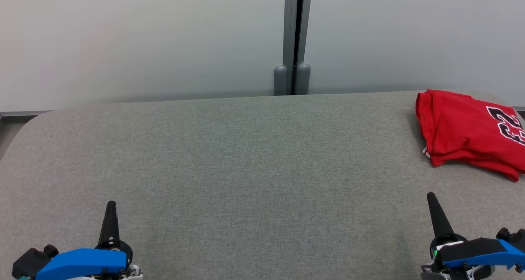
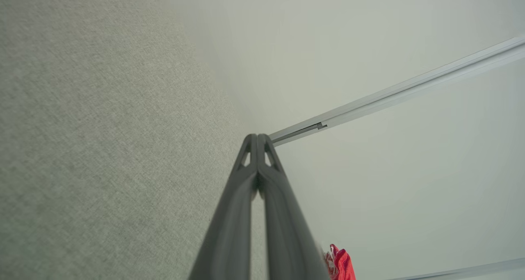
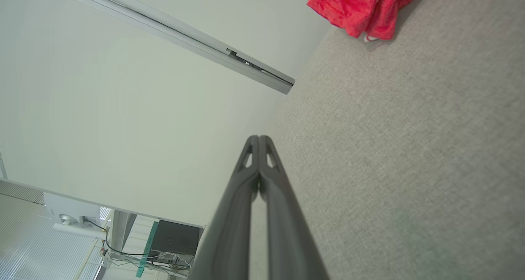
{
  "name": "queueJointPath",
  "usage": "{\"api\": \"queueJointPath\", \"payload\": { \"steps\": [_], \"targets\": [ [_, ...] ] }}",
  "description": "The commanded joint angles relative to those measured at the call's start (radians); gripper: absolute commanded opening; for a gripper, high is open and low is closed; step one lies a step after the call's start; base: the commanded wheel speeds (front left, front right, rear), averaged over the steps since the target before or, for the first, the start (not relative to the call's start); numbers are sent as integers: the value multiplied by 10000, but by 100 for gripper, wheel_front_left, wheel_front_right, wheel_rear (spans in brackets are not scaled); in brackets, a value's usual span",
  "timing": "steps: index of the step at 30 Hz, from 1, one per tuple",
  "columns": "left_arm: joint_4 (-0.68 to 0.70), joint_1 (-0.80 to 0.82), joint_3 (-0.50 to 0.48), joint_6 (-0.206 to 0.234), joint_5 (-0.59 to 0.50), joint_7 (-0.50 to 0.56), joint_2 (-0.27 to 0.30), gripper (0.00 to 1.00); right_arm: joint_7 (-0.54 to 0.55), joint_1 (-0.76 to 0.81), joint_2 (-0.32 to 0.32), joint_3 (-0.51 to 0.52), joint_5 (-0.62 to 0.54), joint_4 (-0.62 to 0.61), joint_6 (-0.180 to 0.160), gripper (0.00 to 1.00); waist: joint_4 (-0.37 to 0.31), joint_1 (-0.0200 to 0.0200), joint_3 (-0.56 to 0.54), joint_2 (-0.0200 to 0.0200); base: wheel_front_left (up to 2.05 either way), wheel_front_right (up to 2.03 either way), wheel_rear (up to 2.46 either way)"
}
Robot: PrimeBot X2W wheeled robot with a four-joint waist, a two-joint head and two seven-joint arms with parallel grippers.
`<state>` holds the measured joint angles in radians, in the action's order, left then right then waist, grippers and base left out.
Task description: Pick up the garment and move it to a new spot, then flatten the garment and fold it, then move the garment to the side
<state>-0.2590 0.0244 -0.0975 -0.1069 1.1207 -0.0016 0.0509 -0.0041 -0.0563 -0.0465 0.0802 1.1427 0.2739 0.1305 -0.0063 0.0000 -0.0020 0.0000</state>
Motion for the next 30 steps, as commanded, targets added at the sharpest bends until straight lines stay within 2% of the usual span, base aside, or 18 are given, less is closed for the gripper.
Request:
{"api": "queueJointPath", "payload": {
  "steps": [1, 30],
  "targets": [
    [103, 262, -74, -83, 280, 64, 8, 0, 87, -224, -52, 54, 278, -131, 2, 0, 2, 0, 1, 0, 0, 0, 0],
    [135, 655, -122, -190, 3002, 719, -3, 0, 748, -455, -58, 231, 2876, -245, 3, 0, 34, 0, 27, 0, 0, 0, 0]
  ]
}}
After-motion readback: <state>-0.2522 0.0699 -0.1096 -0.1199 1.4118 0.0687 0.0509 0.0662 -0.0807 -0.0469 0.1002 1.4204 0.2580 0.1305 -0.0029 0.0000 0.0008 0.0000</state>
